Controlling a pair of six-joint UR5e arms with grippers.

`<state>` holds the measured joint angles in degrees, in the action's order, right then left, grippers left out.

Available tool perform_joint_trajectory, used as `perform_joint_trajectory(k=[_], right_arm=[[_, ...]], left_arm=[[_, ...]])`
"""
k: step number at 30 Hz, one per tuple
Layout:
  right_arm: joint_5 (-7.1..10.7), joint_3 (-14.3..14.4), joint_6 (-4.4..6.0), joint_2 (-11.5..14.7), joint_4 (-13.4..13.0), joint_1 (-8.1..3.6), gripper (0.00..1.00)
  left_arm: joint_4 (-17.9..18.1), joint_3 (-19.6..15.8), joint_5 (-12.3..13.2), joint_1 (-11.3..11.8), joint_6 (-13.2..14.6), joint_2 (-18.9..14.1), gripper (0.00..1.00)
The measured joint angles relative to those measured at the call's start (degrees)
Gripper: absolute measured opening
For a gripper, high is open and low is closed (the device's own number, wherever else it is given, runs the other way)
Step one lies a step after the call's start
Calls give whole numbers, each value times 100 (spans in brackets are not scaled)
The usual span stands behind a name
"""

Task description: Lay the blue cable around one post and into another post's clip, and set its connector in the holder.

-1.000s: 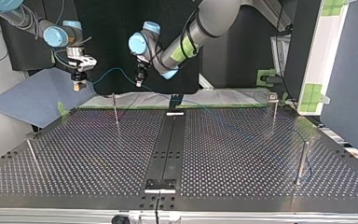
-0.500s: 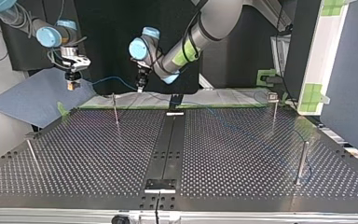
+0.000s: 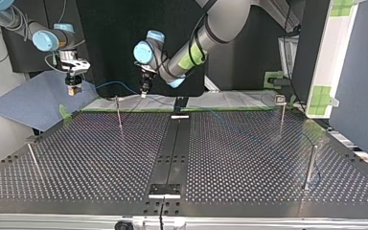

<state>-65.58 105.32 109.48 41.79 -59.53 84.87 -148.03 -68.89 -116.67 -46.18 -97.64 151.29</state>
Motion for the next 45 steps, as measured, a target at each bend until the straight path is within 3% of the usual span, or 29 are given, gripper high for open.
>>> perform_joint_trajectory(k=[13, 45], right_arm=[[-14, -180, 9, -4, 196, -41, 0], [-62, -182, -70, -41, 226, -26, 0]], left_arm=[[-54, 227, 44, 134, -8, 361, 0], [-24, 246, 279, 195, 39, 382, 0]])
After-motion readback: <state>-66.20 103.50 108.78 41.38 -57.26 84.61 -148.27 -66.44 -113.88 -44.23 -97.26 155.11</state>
